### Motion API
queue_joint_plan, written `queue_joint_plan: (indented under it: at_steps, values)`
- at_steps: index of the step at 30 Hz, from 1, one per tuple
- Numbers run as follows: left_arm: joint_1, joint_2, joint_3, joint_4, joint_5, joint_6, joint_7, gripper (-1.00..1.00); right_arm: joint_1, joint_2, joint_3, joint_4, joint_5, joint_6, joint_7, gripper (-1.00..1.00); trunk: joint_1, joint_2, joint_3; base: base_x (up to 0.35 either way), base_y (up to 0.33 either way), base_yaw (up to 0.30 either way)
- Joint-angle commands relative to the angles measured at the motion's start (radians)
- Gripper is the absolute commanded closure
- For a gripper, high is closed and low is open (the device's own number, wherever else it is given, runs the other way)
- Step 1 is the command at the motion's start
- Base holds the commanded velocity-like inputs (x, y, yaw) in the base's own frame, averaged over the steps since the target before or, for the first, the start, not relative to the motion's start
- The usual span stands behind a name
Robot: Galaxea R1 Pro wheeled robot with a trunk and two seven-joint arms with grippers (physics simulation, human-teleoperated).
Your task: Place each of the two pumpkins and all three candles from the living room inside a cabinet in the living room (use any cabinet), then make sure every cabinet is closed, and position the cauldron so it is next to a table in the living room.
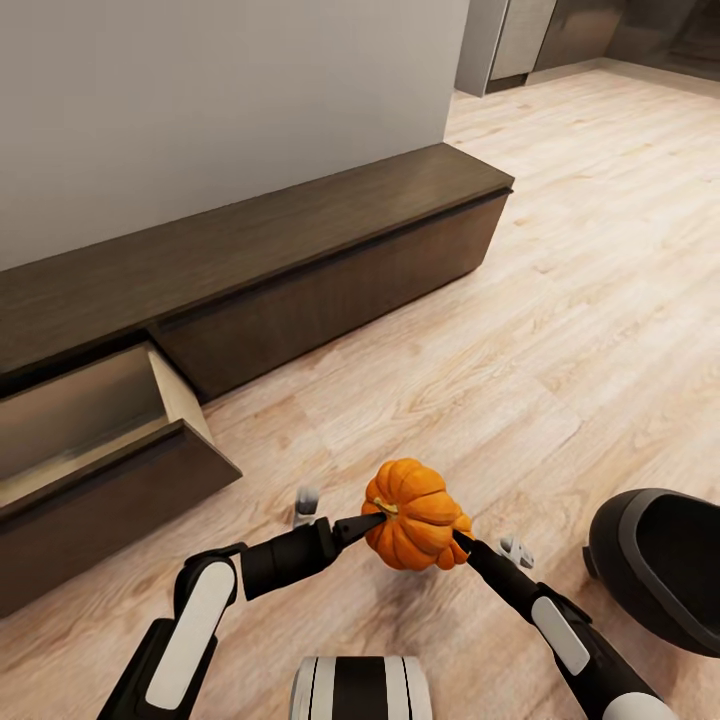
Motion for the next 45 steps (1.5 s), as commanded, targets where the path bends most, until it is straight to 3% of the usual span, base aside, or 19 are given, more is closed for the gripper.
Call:
queue_joint_plan:
  at_steps: [1,6,45]
  values:
    - [0.0,0.0,0.002,0.0,-0.002,0.005,-0.003,1.0,0.0,-0.001,0.003,0.0,-0.011,0.004,0.0,1.0,0.0,0.0,-0.001,-0.007,0.004,0.0]
    - [0.006,0.003,0.005,0.001,-0.002,0.005,-0.004,1.0,0.0,-0.001,0.003,0.0,-0.011,0.004,0.0,1.0,0.0,0.0,-0.001,-0.002,0.001,0.0]
    - [0.01,0.013,0.003,0.002,-0.011,0.007,-0.002,1.0,0.0,0.0,0.003,0.0,-0.011,0.005,0.0,1.0,-0.018,0.009,0.15,0.0,0.0,0.0]
